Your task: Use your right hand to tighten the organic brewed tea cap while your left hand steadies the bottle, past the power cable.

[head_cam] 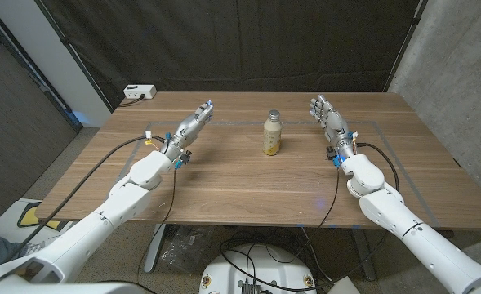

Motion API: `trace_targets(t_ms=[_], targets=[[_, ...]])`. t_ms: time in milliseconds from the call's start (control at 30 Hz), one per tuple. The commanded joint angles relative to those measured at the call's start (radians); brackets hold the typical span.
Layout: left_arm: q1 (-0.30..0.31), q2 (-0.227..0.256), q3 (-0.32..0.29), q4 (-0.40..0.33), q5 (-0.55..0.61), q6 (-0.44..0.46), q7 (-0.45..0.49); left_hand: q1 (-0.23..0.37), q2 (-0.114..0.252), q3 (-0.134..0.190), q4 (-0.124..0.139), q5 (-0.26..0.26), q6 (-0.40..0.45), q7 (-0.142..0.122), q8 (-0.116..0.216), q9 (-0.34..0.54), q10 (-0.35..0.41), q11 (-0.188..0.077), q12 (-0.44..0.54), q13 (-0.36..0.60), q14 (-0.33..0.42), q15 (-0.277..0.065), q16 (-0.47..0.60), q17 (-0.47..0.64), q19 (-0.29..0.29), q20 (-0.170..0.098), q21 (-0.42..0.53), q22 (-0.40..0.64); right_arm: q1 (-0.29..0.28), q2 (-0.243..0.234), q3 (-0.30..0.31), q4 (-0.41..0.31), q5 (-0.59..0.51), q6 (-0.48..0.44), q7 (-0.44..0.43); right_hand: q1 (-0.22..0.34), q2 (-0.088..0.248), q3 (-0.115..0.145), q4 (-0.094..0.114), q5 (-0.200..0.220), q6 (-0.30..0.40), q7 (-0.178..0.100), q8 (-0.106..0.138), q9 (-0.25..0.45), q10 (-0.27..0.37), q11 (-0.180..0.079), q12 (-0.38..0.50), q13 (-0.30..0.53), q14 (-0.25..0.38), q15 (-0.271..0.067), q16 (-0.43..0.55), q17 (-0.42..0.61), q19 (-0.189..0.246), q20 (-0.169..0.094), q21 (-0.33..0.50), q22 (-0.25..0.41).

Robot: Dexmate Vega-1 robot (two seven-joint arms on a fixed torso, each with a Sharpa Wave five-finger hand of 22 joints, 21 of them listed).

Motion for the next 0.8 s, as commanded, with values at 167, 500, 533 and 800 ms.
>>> trace_targets(t_ms=[167,500,533,800], targets=[[-0.069,-0.048,0.055,0.078,0.294,-0.127,0.114,0.071,-0.019,-0.015,-0.037,0.024,0.042,-0.023,0.017,0.006,0.066,-0.024,0.023,0.007,0.060,-0.019,0.018,0.006,0.076,-0.007,0.026,0.005,-0.006,-0.010,0.000,-0.033,-0.006,-0.008,0.008,0.002,-0.010,-0.005,0.004,-0.003,0.012,0.000,0.001,0.001,0.020,-0.004,0.012,0.003,0.011,0.003,0.004,0.003,0.009,-0.007,0.004,0.003],[-0.065,-0.036,0.075,0.003,0.492,-0.006,0.261,0.098,-0.020,-0.025,-0.049,0.034,0.101,-0.038,0.033,0.006,0.113,-0.043,0.034,0.008,0.102,-0.036,0.024,0.007,0.116,-0.011,0.033,0.006,-0.032,-0.019,0.015,-0.052,0.007,-0.016,-0.002,0.002,-0.010,-0.007,0.003,-0.003,0.016,-0.001,0.002,0.001,0.024,-0.004,0.013,0.003,0.017,0.005,0.004,0.002,0.014,-0.004,0.004,0.002],[-0.061,-0.037,0.077,-0.007,0.522,0.010,0.289,0.101,-0.019,-0.026,-0.050,0.035,0.109,-0.040,0.035,0.005,0.119,-0.042,0.036,0.008,0.110,-0.040,0.026,0.007,0.121,-0.010,0.035,0.006,-0.035,-0.019,0.016,-0.056,0.009,-0.021,-0.006,0.002,-0.011,-0.007,0.003,-0.003,0.017,-0.001,0.002,0.001,0.024,-0.004,0.013,0.003,0.017,0.005,0.004,0.002,0.014,-0.004,0.004,0.002],[-0.065,-0.043,0.121,-0.033,0.659,0.084,0.378,0.117,-0.014,-0.031,-0.056,0.043,0.139,-0.047,0.039,0.005,0.159,-0.048,0.045,0.008,0.150,-0.051,0.032,0.007,0.155,-0.013,0.041,0.006,-0.040,-0.023,0.018,-0.064,0.007,-0.020,-0.006,0.002,-0.011,-0.008,0.004,-0.003,0.017,-0.001,0.001,0.001,0.027,-0.004,0.013,0.003,0.020,0.005,0.004,0.002,0.016,-0.003,0.004,0.002]])
